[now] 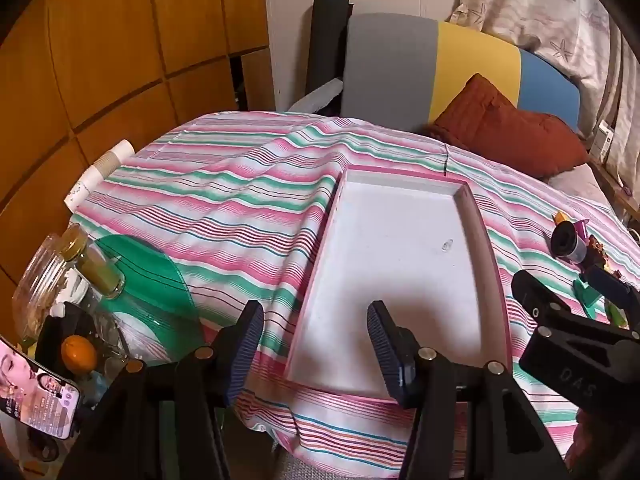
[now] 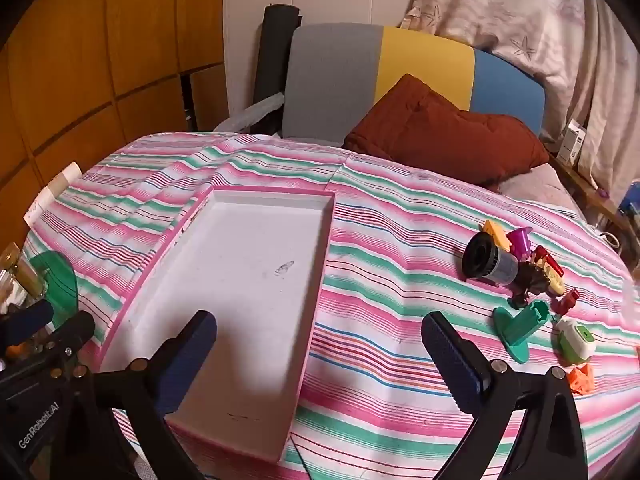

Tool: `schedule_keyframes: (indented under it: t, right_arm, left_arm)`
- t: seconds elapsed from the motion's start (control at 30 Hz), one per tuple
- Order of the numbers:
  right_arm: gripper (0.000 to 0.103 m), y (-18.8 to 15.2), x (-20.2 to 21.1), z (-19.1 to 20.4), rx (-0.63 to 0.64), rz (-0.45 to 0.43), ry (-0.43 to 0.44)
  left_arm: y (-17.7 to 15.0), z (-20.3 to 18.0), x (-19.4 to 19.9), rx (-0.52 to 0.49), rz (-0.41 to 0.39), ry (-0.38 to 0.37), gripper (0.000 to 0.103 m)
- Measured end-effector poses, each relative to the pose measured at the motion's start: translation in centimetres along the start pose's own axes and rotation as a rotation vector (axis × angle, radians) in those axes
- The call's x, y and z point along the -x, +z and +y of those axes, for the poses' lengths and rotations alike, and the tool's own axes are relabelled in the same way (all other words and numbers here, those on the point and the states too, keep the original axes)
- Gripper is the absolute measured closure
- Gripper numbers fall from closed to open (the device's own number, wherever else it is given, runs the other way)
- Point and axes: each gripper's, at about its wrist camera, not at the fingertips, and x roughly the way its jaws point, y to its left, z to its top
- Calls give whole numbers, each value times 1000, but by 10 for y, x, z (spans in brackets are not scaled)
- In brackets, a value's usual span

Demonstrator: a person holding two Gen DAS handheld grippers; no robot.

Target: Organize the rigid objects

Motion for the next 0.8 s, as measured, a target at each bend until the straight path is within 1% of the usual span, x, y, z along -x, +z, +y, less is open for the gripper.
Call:
schedule_keyframes:
  t: [0.1, 0.13, 0.17, 0.23, 0.3, 0.33, 0.43, 0.8]
  right_arm:
    - [0, -1, -1, 1, -25, 13, 9]
    - [0, -2, -1, -2, -11, 10, -2]
    - [0, -2, -3, -1, -5, 25, -6]
    - [0, -6, -1, -4, -27, 16, 7]
    - [0, -5, -3, -7, -29, 27, 10]
    - [0, -5, -4, -5, -26, 27, 7]
    - [0, -5, -4, -4, -17, 28, 3]
    - [0, -4, -2, -3, -2, 28, 2]
  left_arm:
    - [0, 1, 1, 15, -1, 15, 48]
    - [0, 0, 1, 16, -1, 22, 48]
    - [-2, -4, -1, 3, 1, 13, 48]
    - [-3, -6, -1, 5, -1, 16, 48]
    - [-3, -9, 0, 8, -3, 22, 48]
    - [-2, -2, 1, 9, 0, 8, 48]
    - [-2, 1, 1, 6, 3, 8, 48]
    - [0, 0, 3, 1, 2, 12, 48]
